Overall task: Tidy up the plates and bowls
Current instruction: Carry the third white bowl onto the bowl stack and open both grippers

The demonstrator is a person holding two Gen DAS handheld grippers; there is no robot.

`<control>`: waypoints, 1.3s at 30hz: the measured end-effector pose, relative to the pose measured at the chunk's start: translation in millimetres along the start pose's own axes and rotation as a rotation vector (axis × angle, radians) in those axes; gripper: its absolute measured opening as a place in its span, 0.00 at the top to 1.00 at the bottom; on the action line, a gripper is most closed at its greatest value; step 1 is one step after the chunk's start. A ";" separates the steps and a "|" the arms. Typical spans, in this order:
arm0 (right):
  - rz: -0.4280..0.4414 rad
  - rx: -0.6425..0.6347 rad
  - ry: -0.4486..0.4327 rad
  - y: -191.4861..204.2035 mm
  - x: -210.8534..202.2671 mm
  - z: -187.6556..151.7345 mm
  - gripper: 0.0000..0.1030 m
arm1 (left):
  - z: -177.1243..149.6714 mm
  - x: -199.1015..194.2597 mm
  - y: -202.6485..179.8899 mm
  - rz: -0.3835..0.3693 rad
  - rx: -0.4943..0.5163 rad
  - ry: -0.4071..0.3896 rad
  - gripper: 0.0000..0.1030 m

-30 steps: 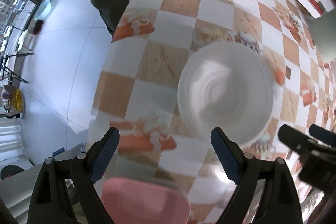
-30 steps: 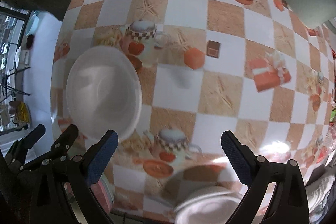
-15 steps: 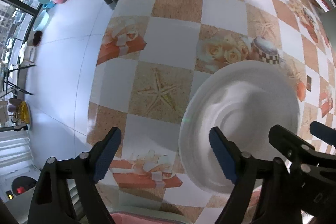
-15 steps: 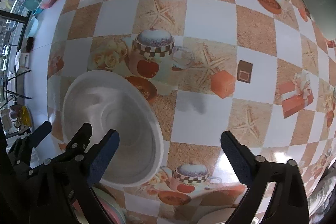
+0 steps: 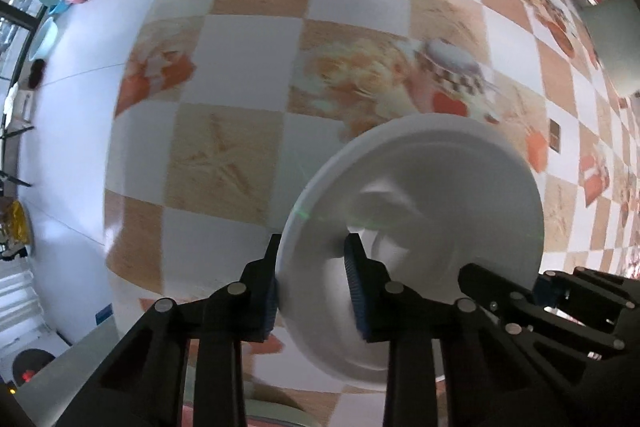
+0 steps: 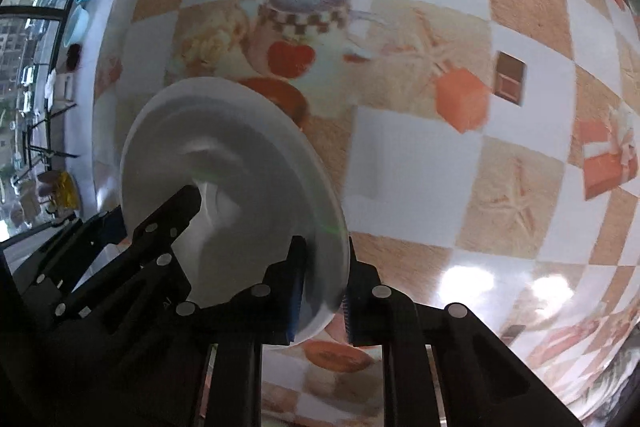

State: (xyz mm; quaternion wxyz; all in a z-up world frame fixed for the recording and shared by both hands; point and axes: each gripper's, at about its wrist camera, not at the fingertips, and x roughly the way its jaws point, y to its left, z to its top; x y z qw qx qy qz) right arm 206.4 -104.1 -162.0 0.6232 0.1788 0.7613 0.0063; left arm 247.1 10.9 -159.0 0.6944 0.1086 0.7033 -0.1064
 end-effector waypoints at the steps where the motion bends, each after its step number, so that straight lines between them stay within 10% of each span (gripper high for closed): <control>1: -0.005 0.000 0.004 -2.6 -0.4 -2.2 0.83 | -2.9 1.0 -7.0 -0.007 0.011 0.002 0.68; 17: -0.015 0.179 0.080 -128.7 -5.2 -67.9 0.83 | -52.9 14.7 -121.6 -0.033 0.240 0.021 0.68; 39: 0.023 0.191 0.064 -147.5 0.0 -85.6 0.83 | -70.9 11.2 -86.2 -0.100 0.153 -0.020 0.66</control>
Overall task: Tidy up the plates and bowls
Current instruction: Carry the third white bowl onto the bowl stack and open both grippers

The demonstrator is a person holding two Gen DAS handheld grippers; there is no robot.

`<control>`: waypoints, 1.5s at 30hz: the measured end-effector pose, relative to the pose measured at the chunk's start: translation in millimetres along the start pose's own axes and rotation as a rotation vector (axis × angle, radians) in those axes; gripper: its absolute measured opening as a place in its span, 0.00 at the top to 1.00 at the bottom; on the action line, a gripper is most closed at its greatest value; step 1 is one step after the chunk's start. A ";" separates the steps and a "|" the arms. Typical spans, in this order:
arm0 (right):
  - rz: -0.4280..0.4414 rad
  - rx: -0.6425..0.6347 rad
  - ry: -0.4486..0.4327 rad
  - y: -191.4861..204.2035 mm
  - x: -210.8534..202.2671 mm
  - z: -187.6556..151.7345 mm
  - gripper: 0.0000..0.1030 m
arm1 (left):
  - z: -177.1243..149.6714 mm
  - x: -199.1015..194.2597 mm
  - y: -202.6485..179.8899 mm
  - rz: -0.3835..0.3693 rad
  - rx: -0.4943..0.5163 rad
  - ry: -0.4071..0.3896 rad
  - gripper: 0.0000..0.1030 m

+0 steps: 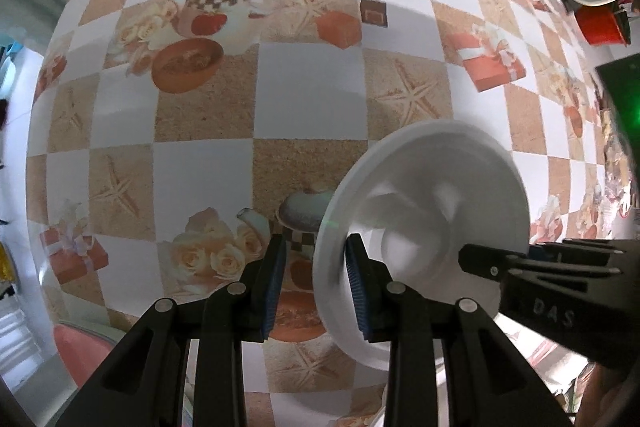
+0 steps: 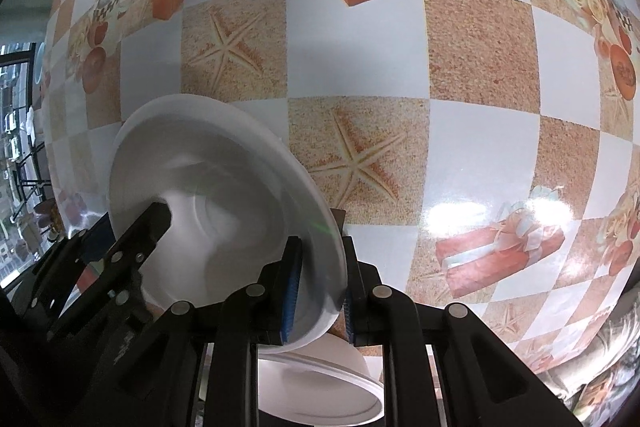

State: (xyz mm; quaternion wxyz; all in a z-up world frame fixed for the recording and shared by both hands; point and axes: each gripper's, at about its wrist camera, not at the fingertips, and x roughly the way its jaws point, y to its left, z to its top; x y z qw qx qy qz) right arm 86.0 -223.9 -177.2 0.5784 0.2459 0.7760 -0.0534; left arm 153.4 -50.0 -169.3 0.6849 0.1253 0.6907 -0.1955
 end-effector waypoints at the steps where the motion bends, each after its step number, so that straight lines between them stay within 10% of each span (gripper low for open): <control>1: 0.003 0.001 -0.001 -0.5 0.3 -0.2 0.82 | -0.8 -0.2 3.4 -0.005 0.004 -0.002 0.66; 17: 0.062 -0.006 -0.036 -4.0 -10.3 -10.7 0.83 | -4.8 0.2 -15.1 0.036 0.087 0.070 0.71; 27: 0.092 -0.022 -0.126 -6.3 -54.2 -26.5 0.83 | -3.7 -48.7 -34.2 0.068 0.104 -0.045 0.71; 45: 0.065 0.090 -0.147 -66.4 -76.4 -143.4 0.83 | -107.7 -91.2 -123.8 0.030 0.402 -0.001 0.71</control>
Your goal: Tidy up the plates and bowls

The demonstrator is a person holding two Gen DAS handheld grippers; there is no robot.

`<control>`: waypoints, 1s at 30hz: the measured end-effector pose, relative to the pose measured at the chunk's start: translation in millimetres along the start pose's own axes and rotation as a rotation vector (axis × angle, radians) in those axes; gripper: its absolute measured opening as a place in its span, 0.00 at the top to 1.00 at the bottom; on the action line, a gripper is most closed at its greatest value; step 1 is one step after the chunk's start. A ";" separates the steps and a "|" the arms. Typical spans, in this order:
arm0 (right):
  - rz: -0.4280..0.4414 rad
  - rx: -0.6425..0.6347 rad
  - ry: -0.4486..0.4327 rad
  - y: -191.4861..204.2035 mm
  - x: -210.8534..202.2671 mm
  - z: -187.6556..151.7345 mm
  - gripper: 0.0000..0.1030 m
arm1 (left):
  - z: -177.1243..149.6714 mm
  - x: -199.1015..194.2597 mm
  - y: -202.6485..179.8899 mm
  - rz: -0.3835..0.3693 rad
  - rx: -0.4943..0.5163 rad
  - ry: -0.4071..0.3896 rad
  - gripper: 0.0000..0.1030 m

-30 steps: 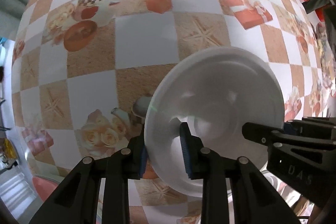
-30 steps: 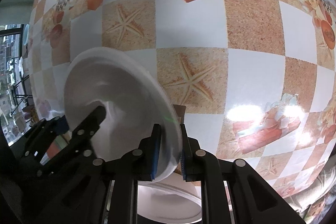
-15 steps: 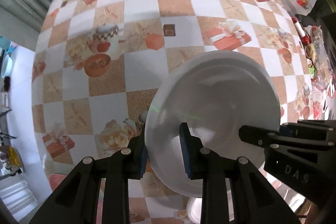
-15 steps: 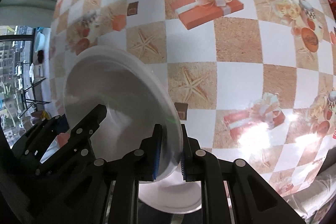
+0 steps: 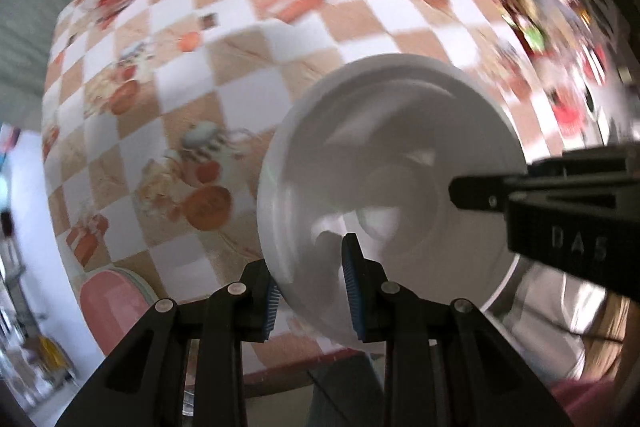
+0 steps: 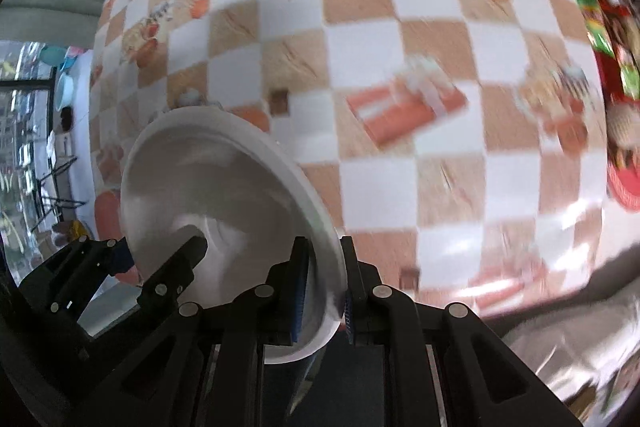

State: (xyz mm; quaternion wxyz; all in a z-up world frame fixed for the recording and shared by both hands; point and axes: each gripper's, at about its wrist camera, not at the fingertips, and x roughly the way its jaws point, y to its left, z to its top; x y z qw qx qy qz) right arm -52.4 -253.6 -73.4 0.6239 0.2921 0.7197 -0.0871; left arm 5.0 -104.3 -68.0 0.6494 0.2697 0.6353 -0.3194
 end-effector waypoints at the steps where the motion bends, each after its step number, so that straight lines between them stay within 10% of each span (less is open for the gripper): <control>1: 0.003 0.014 0.004 -2.9 0.1 -3.8 0.83 | -2.5 0.0 -4.5 -0.010 0.022 0.007 0.71; 17: -0.030 0.098 0.087 -5.3 28.3 -37.8 0.82 | -20.3 24.0 -11.1 -0.075 0.068 0.083 0.71; 21: -0.036 0.095 0.105 0.8 34.2 -42.7 0.82 | -25.5 25.8 -13.0 -0.076 0.074 0.090 0.50; 23: -0.054 0.093 0.105 3.2 35.0 -43.0 0.59 | -28.2 22.0 -15.3 -0.058 0.090 0.077 0.34; 25: -0.061 0.098 0.077 4.1 31.5 -43.3 0.09 | -30.4 17.2 -16.2 -0.046 0.101 0.062 0.23; 30: -0.079 0.129 0.037 1.5 23.8 -47.5 0.09 | -34.0 12.0 -10.7 -0.038 0.080 0.045 0.14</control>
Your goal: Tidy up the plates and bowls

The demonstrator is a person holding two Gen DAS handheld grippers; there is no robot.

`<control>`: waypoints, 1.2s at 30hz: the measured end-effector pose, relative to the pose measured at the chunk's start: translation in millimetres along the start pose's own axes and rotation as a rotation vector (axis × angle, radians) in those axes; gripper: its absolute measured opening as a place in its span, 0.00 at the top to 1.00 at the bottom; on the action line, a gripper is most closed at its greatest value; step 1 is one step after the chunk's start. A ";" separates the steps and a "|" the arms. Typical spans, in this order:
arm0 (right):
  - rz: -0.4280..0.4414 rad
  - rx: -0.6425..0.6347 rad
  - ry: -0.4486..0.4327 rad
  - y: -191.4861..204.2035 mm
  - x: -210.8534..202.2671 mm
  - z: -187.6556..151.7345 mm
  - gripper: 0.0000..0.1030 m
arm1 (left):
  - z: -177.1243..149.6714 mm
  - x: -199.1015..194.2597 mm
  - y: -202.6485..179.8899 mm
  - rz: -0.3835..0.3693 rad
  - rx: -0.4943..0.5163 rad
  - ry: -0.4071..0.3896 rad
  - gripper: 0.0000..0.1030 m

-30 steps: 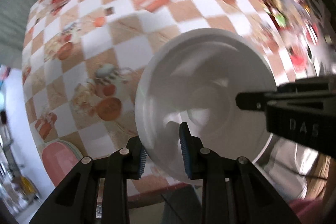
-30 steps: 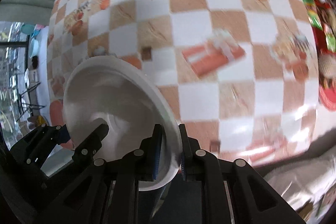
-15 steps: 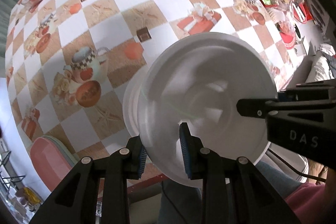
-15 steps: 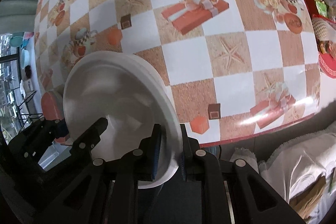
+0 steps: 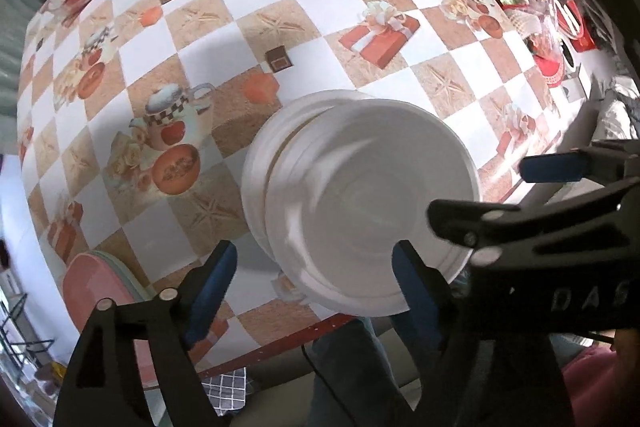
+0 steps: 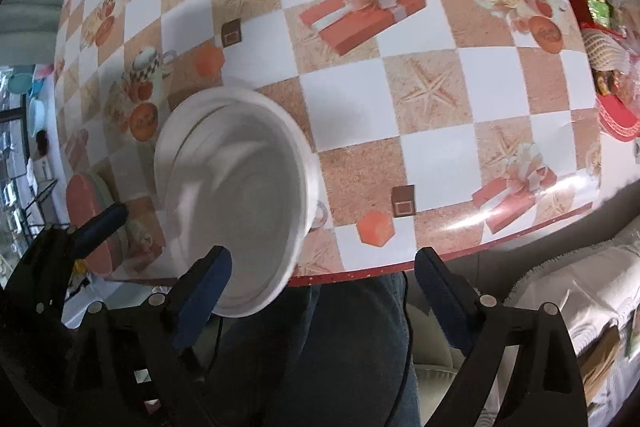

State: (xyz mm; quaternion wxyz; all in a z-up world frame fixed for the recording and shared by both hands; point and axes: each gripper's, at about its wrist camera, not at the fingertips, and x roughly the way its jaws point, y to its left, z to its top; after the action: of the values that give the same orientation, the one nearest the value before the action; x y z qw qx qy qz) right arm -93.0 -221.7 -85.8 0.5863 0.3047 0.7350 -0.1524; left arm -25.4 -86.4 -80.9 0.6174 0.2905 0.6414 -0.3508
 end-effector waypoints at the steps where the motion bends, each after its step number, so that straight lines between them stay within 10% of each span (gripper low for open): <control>1: 0.004 0.015 -0.004 -4.1 -0.6 -2.2 0.09 | -0.6 -0.5 2.1 0.008 -0.009 -0.003 0.11; 36: 0.070 0.185 -0.120 -15.6 -13.1 -28.6 0.09 | -22.9 -23.0 36.8 0.083 -0.057 -0.071 0.11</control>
State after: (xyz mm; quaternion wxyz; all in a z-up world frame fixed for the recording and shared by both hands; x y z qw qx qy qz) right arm -123.1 -220.5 -67.7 0.6035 0.3734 0.6702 -0.2171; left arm -7.6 -45.0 -61.5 0.6618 0.2863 0.6162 -0.3167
